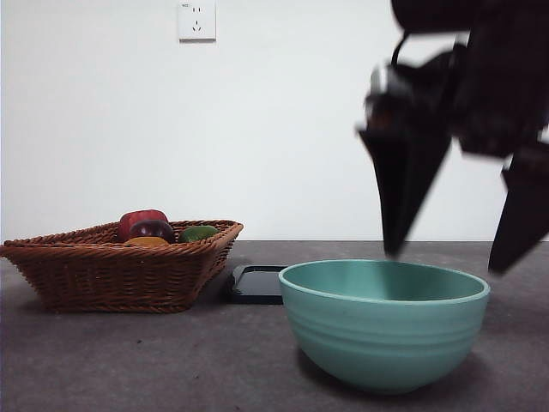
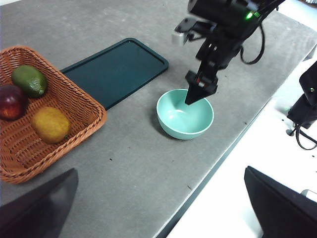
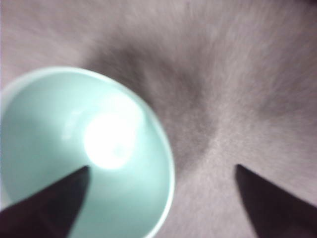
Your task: Pick up the wifruite, put it on the bowl, pick up the plate, put it on desk
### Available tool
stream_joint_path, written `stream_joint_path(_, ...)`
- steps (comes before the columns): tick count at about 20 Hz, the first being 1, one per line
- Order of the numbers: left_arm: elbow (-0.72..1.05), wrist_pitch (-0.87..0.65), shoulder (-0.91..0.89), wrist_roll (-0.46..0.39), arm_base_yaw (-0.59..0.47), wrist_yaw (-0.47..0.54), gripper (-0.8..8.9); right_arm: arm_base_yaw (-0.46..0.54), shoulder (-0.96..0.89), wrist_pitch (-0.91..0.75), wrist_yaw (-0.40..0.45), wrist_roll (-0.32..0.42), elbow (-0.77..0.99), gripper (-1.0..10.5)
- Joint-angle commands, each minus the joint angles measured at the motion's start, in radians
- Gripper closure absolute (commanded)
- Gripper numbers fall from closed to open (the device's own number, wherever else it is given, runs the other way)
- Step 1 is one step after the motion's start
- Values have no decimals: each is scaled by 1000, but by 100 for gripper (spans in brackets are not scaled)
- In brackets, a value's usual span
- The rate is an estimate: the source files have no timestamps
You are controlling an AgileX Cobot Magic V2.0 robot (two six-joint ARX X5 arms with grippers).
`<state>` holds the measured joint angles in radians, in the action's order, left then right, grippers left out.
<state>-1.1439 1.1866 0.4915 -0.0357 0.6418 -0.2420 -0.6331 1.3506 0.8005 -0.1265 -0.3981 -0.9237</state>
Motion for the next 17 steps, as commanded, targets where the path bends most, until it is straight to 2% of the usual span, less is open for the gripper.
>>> stream_joint_path(1,-11,-6,3,-5,7,-5,157,-5,-67,51,5,18,-68,362)
stream_joint_path(8,-11,-6,3,-5,7,-4,157,-6,-403,341,23,101,-245,361)
stream_joint_path(17,-11,-6,3,-5,7,-4,157,-6,-845,421,23,121,-268,361)
